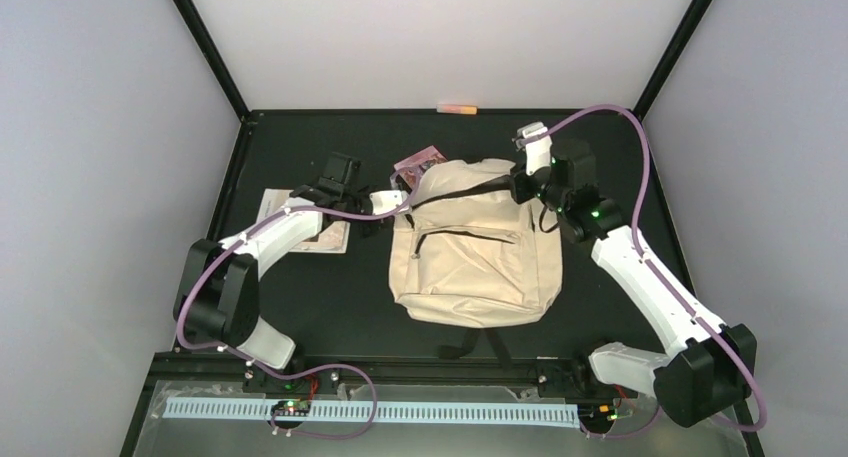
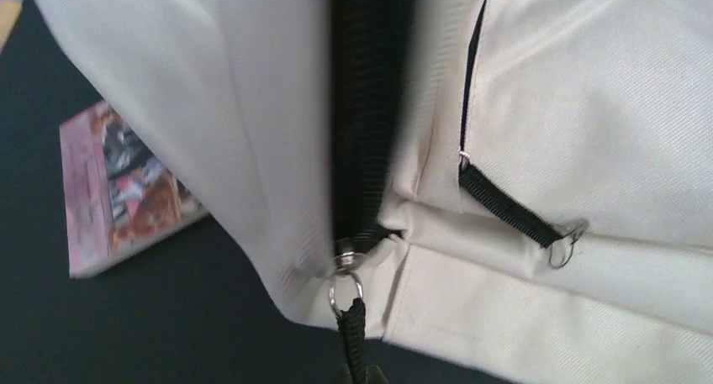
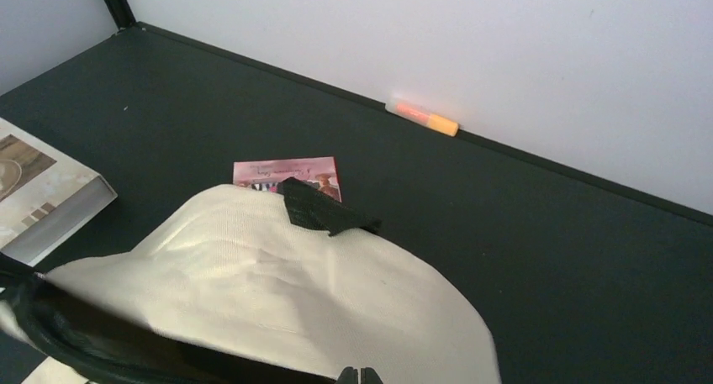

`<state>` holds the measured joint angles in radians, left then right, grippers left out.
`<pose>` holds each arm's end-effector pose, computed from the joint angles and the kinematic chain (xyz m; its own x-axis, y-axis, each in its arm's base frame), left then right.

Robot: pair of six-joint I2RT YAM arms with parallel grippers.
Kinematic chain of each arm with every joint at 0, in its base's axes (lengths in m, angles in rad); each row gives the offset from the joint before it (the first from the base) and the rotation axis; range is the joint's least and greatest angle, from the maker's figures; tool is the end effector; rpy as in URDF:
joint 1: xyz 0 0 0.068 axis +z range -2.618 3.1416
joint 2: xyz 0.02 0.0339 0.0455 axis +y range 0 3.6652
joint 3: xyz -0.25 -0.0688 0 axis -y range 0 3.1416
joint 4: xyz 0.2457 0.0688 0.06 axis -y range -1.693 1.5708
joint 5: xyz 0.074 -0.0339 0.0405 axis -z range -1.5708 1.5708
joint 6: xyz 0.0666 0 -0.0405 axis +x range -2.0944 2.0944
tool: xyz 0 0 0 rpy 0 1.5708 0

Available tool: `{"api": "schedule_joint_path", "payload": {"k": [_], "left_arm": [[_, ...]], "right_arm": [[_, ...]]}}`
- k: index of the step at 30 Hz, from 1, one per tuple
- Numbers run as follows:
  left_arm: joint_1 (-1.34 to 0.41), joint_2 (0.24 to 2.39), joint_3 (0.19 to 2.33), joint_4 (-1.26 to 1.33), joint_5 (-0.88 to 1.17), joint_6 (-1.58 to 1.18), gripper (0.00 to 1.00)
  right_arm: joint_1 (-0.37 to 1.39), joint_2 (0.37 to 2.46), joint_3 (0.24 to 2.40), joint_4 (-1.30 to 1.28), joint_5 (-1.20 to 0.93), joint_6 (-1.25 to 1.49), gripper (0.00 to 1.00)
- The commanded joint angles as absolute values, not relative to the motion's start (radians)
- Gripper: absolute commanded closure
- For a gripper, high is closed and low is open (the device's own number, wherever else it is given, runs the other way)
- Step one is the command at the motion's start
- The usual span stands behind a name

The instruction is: Pack the student bag

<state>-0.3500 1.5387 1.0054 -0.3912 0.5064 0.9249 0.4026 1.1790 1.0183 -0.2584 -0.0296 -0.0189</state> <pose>0.3024 -0.1448 0.1846 0.0072 0.7408 -0.6717 0.9445 0.2156 0.2479 0.2799 0.1213 0.3073 -0.3665 -0.1766 -0.9135 -0.4235 0.9059 -0.0052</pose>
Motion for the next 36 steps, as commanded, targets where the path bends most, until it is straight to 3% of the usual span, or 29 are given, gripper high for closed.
{"api": "schedule_joint_path", "payload": {"k": [1,4,5,7,10,13,17,20,25,36], "left_arm": [[-0.315,1.470,0.991,-0.442,0.439,0.860,0.98],[-0.324,1.438,1.067,-0.429,0.498,0.804,0.98],[-0.331,1.436,1.103,-0.429,0.513,0.786,0.98],[-0.341,1.442,1.167,-0.434,0.523,0.766,0.98],[-0.345,1.444,1.224,-0.445,0.513,0.766,0.98],[-0.345,1.436,1.231,-0.451,0.485,0.783,0.98],[-0.346,1.418,1.215,-0.436,0.471,0.794,0.98],[-0.347,1.401,1.200,-0.407,0.471,0.804,0.98],[-0.346,1.394,1.205,-0.407,0.469,0.817,0.99],[-0.348,1.429,1.223,-0.413,0.463,0.810,0.98]], "right_arm": [[0.370,1.166,1.051,-0.254,-0.221,-0.147,0.99],[0.445,1.219,1.109,-0.364,-0.325,-0.262,0.91],[0.457,1.249,1.131,-0.389,-0.330,-0.268,0.84],[0.457,1.290,1.174,-0.396,-0.315,-0.260,0.56],[0.455,1.338,1.266,-0.370,-0.303,-0.276,0.38],[0.439,1.418,1.411,-0.384,-0.400,-0.293,0.27],[0.413,1.638,1.673,-0.542,-0.453,-0.380,0.24],[0.389,1.816,1.864,-0.686,-0.427,-0.403,0.08],[0.378,1.993,2.000,-0.862,-0.489,-0.537,0.11],[0.430,2.079,1.940,-0.819,-0.433,-0.618,0.12]]}}
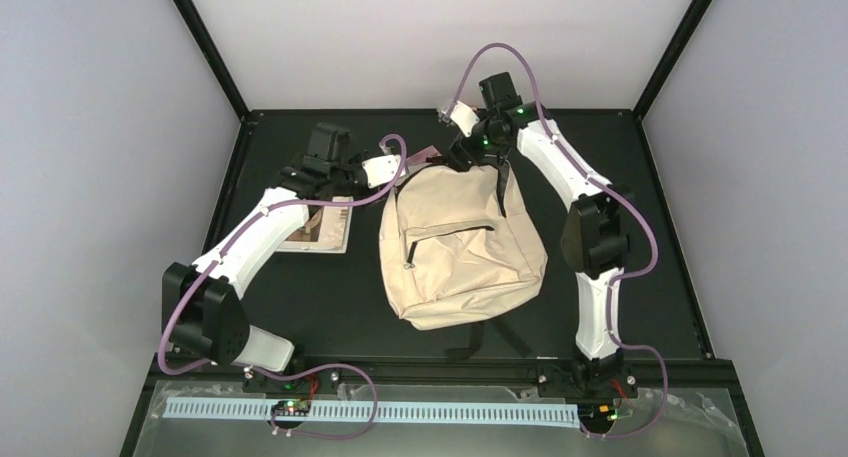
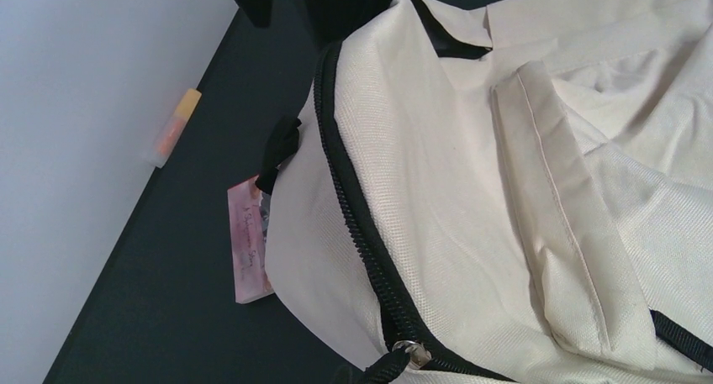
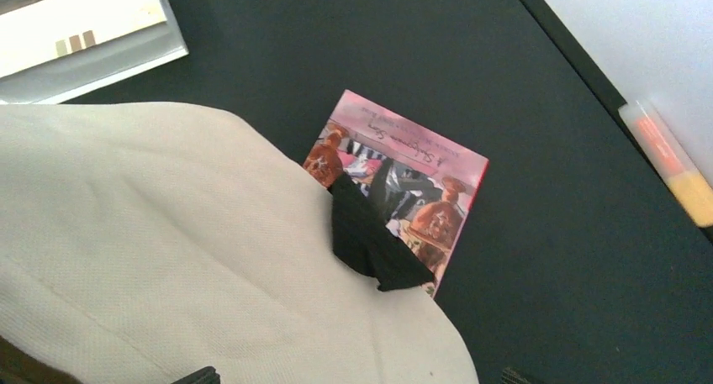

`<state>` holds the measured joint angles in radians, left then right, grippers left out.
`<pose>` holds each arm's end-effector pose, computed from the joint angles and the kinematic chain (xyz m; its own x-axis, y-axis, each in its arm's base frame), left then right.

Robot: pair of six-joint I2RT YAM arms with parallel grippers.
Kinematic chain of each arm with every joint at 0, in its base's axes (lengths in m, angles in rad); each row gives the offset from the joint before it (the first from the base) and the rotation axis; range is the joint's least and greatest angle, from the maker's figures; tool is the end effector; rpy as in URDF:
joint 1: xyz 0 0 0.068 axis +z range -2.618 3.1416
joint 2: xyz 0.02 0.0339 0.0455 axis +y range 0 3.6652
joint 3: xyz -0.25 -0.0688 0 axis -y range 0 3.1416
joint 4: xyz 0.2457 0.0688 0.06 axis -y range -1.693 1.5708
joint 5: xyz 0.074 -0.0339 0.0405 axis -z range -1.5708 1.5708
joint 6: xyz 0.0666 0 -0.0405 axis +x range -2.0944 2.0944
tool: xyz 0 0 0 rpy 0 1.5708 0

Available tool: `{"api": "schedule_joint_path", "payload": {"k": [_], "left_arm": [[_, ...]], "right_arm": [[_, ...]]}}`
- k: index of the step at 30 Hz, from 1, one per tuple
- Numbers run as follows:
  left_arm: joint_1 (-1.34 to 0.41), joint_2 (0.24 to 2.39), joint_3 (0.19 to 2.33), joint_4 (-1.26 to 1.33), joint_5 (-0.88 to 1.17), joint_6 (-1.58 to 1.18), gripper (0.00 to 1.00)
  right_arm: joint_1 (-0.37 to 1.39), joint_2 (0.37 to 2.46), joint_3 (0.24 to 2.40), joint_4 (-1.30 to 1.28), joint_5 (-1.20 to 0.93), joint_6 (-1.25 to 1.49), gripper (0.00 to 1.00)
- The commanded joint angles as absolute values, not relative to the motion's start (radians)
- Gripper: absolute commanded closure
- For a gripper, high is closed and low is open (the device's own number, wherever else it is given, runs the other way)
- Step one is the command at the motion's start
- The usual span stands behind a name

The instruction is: Pack the student bag

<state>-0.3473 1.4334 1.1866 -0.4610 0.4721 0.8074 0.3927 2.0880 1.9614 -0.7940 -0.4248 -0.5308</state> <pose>0.3094 -0.1442 0.2726 0.0311 0.6731 -0.7389 0.8759 0.3378 0.3445 0.4297 0.2077 0.2521 -0.3410 -0.6405 -0.6881 -0.8717 0.4894 -0.0235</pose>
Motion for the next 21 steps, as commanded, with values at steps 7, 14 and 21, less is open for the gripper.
{"api": "schedule_joint_path", "payload": {"k": [7,14,21], "left_arm": [[-0.348,1.438,1.231,-0.413,0.439,0.820,0.98],[-0.347,1.436,1.233,-0.416,0.421,0.832,0.98],[-0.350,1.434,1.261,-0.427,0.450,0.833,0.98]], "right_arm": [[0.459,2.035,1.848,-0.902,-0.496,-0.750,0.00],[0.459,1.851,1.702,-0.817,-0.538,-0.728,0.00],[0.512,1.756,1.484,-0.582,-0.292,-0.677,0.01]]}}
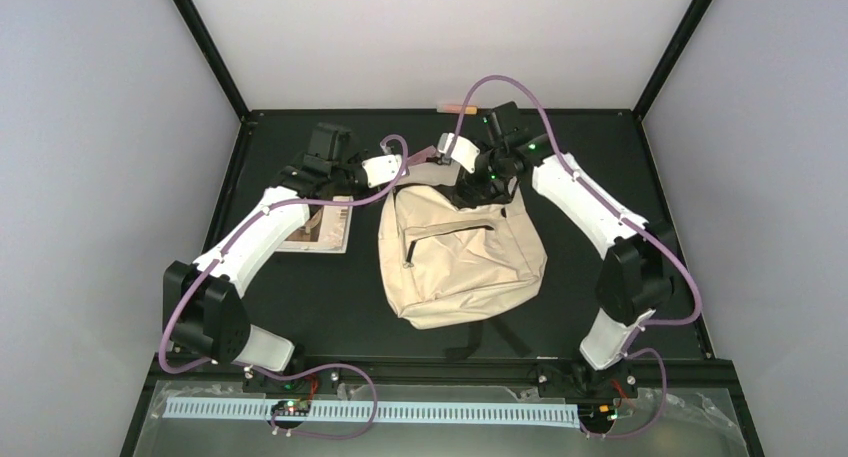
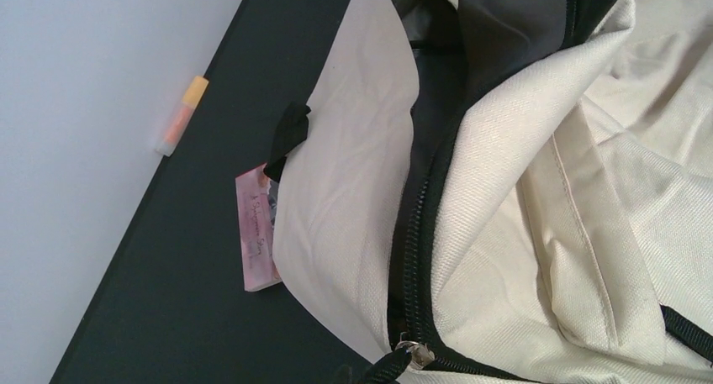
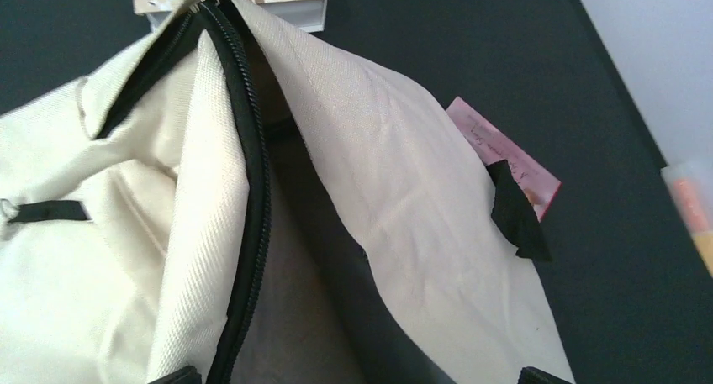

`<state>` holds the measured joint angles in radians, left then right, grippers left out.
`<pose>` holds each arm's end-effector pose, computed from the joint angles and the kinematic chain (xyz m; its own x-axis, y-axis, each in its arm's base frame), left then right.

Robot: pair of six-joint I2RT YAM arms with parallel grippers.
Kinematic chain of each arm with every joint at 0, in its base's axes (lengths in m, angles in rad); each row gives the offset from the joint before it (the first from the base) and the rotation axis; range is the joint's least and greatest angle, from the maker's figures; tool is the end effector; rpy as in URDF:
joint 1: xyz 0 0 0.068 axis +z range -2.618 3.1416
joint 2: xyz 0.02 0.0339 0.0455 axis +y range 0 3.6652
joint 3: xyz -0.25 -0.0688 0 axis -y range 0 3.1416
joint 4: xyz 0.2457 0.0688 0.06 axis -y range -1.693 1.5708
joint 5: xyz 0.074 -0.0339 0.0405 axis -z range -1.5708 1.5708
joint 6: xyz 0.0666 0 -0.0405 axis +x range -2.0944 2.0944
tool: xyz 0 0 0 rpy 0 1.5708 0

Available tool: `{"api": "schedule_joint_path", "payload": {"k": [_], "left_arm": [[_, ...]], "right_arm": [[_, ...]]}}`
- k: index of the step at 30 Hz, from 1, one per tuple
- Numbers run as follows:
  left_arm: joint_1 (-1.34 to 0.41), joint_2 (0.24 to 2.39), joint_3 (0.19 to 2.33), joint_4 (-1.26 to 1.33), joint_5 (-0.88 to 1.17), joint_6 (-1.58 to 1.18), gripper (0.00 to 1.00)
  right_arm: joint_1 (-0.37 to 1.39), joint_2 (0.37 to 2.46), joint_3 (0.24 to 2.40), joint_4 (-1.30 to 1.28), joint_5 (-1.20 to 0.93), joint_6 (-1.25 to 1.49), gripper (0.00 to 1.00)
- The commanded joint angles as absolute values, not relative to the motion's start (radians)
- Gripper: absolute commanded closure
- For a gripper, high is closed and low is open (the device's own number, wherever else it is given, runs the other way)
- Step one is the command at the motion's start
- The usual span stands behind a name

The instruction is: Pack the student bag

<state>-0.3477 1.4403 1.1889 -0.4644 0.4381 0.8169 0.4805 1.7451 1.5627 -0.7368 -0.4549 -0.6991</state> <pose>0.3116 -0.1430 0.2702 0.0220 0.6942 -0.7194 0.8670 0.3451 0.3596 0.3385 0.2095 0.2677 -0.1204 -0.7147 -0.6890 -0.9524 0.2789 -0.1229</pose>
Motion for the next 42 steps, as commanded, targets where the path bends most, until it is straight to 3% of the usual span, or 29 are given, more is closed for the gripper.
{"api": "schedule_joint_path", "payload": {"k": [1,8,13,14,15,16,17,18,31,37,42], "left_arm": [[-0.352,1.435,1.265,-0.427,0.458,0.834,0.98],[-0.368,1.443,1.262,-0.419,0.443,0.849,0.98],[-0.370,1.442,1.268,-0.422,0.445,0.856,0.99],[-0.370,1.441,1.269,-0.425,0.445,0.855,0.98],[-0.370,1.442,1.272,-0.431,0.444,0.851,0.99],[-0.370,1.441,1.275,-0.437,0.437,0.840,0.98],[-0.369,1.441,1.274,-0.443,0.430,0.832,0.98],[-0.370,1.439,1.268,-0.448,0.421,0.829,0.98],[-0.341,1.415,1.072,-0.470,0.395,0.786,0.98],[-0.338,1.415,0.981,-0.471,0.348,0.791,0.98],[-0.339,1.420,0.962,-0.459,0.414,0.782,0.98]], "right_arm": [[0.512,1.772,1.486,-0.567,-0.264,-0.672,0.01],[0.512,1.981,1.710,-0.657,-0.131,-0.732,0.03],[0.511,2.039,1.720,-0.612,-0.068,-0.748,0.05],[0.509,2.053,1.734,-0.613,-0.075,-0.743,0.13],[0.507,2.068,1.757,-0.627,-0.094,-0.724,0.38],[0.502,2.081,1.785,-0.637,-0.097,-0.686,0.69],[0.495,2.087,1.808,-0.646,-0.090,-0.651,0.92],[0.488,2.084,1.817,-0.643,-0.078,-0.613,0.98],[0.266,1.669,1.354,-0.335,-0.142,-0.170,0.99],[0.186,1.589,1.337,-0.352,-0.139,-0.043,0.99],[0.235,1.539,1.356,-0.389,-0.216,-0.056,0.99]]}}
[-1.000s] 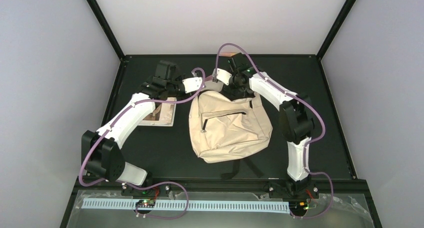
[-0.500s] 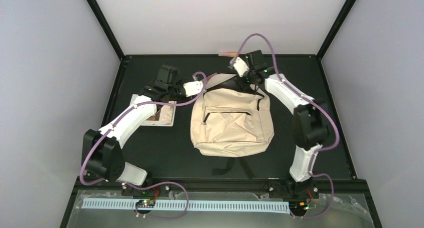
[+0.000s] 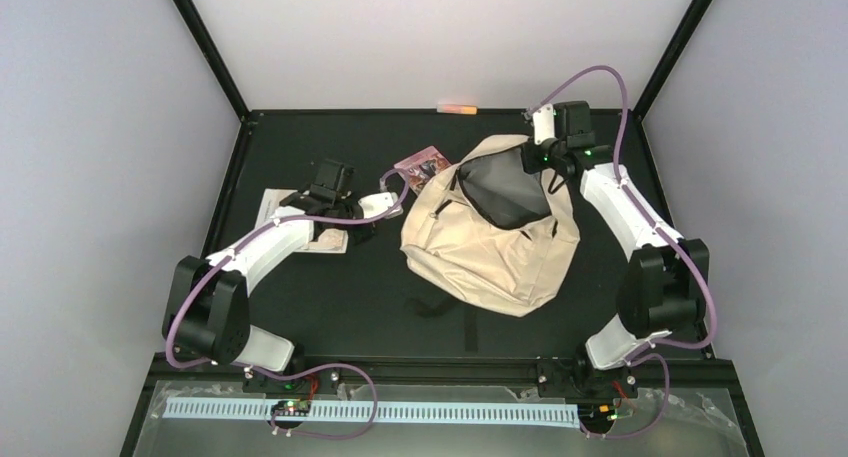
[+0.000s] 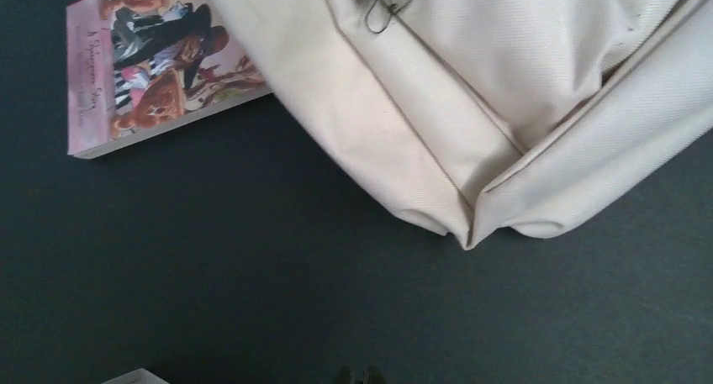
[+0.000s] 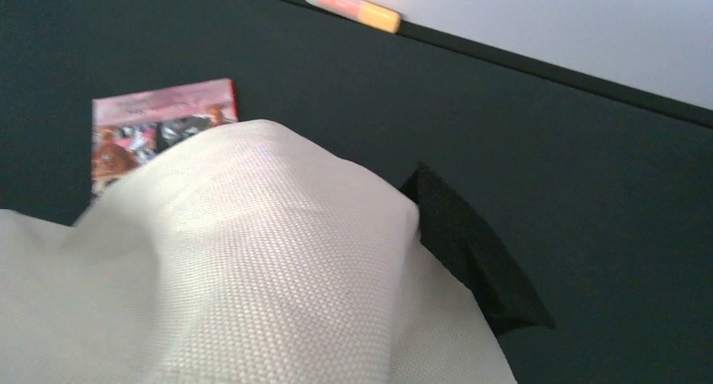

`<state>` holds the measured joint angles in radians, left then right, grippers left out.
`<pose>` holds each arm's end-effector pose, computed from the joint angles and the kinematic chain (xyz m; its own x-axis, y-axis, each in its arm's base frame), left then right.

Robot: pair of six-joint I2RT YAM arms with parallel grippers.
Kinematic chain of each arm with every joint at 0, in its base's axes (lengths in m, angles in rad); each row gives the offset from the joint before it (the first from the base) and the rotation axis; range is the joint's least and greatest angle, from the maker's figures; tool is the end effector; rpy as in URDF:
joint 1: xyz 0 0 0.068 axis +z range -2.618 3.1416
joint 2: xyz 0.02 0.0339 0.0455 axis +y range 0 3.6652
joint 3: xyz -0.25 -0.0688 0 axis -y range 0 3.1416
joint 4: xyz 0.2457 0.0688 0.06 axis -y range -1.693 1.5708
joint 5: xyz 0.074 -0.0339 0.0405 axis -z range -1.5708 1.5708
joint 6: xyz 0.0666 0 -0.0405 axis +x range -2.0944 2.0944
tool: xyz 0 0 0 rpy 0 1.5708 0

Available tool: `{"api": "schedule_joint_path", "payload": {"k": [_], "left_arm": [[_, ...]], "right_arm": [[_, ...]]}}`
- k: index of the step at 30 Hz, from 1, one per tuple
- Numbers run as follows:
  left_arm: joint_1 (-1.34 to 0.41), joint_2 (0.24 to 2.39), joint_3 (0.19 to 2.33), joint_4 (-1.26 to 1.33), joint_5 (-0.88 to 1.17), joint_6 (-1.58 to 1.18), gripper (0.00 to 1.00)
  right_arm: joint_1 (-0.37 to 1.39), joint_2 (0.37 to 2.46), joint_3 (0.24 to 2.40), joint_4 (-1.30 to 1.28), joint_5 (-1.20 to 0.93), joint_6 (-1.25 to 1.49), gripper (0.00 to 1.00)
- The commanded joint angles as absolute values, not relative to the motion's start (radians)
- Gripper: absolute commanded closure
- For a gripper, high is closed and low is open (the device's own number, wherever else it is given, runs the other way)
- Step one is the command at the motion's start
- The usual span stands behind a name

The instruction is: Pack the student bag

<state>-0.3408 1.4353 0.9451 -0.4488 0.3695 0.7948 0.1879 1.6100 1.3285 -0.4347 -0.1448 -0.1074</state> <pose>0.2857 -0.1268 0.1886 -0.1668 0.7653 -0.6217 0.9019 0.3731 0.2174 0.3794 0.0819 0.2608 -0.6100 -0.2240 -0.7601 -0.3592 0.9332 0.0133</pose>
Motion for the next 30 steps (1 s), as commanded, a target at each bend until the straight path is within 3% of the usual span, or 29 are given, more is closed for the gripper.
{"api": "schedule_joint_path", "payload": {"k": [1,3,4,6,7,8,14,23,29,30], "left_arm": [[-0.340,1.403,0.985,-0.480,0.479,0.791,0.99],[-0.356,1.357,1.031,-0.507,0.600,0.804,0.98],[-0.374,1.329,1.051,-0.513,0.652,0.813,0.90],[-0.428,1.311,1.146,-0.583,0.700,0.852,0.48],[-0.459,1.332,1.226,-0.663,0.716,0.874,0.31],[-0.492,1.361,1.301,-0.741,0.723,0.898,0.04],[-0.695,1.451,1.434,-0.960,0.669,1.266,0.01],[-0.700,1.547,1.406,-0.736,0.474,1.334,0.01],[-0.712,1.561,1.269,-0.466,0.275,1.365,0.01],[-0.717,1.559,1.259,-0.413,0.236,1.337,0.05]], "right_arm": [[0.254,1.533,1.365,-0.405,-0.215,-0.056,0.99],[0.278,1.522,1.391,-0.446,-0.219,-0.025,0.99],[0.282,1.516,1.404,-0.459,-0.228,0.005,0.99],[0.285,1.500,1.422,-0.472,-0.249,0.063,0.99],[0.288,1.491,1.428,-0.471,-0.260,0.091,0.99],[0.292,1.482,1.430,-0.463,-0.272,0.111,0.99],[0.341,1.469,1.458,-0.460,-0.309,0.150,0.99],[0.382,1.449,1.494,-0.502,-0.360,0.159,0.99],[0.384,1.430,1.490,-0.517,-0.391,0.166,0.99],[0.383,1.426,1.488,-0.529,-0.386,0.162,0.99]]}}
